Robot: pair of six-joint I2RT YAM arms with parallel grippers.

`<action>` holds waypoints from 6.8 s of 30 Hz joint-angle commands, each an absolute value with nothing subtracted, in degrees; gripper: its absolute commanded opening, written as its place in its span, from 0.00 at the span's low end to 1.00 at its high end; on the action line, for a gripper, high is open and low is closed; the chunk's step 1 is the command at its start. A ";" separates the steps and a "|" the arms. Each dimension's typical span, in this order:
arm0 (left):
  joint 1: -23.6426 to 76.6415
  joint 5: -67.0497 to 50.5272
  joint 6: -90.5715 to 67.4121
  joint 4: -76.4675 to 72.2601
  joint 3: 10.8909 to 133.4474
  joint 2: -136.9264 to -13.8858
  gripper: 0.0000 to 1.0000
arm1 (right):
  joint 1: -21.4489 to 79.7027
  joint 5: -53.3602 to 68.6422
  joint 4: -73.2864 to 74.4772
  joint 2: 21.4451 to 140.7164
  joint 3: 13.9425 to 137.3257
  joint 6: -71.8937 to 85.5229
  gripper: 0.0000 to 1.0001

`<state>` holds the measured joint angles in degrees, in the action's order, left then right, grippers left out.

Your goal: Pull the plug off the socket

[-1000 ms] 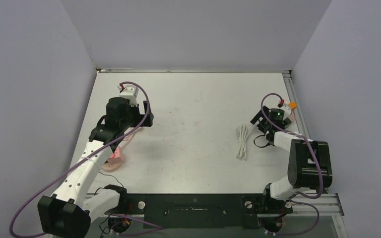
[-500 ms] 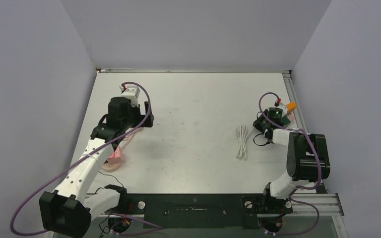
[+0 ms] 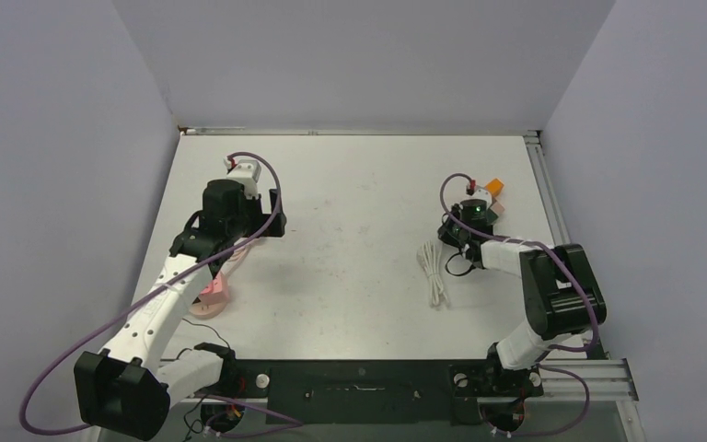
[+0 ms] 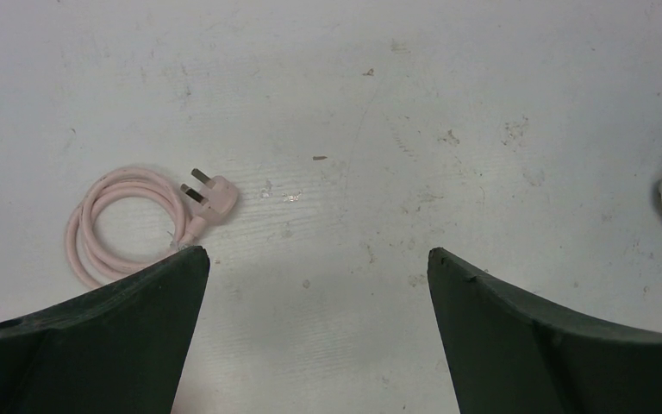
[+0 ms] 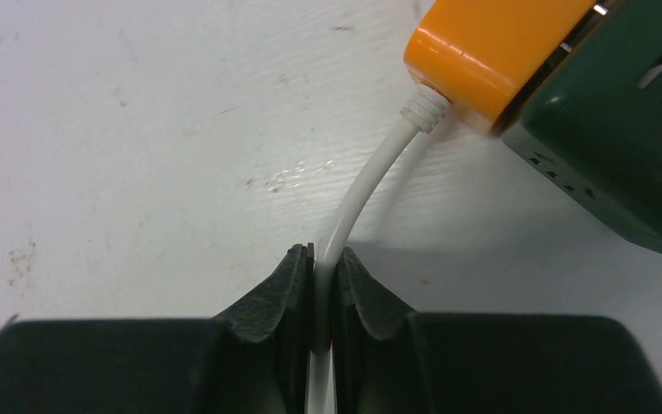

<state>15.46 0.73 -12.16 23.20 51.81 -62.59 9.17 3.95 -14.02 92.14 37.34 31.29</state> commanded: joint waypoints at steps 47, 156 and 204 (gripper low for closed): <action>18.83 -17.81 -27.41 13.75 64.33 -92.68 0.96 | 33.33 -7.70 -20.06 77.00 38.10 22.40 0.94; 26.79 -30.23 -29.28 -7.49 61.13 -93.96 0.00 | 30.50 28.50 -57.14 86.19 25.50 31.73 0.54; 27.77 -33.66 -28.88 -8.02 62.04 -95.09 0.00 | 32.69 29.91 -59.38 93.13 28.17 33.90 0.22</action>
<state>27.29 -29.85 -27.90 -3.79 58.87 -95.81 32.86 28.40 -55.61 92.90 27.00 34.13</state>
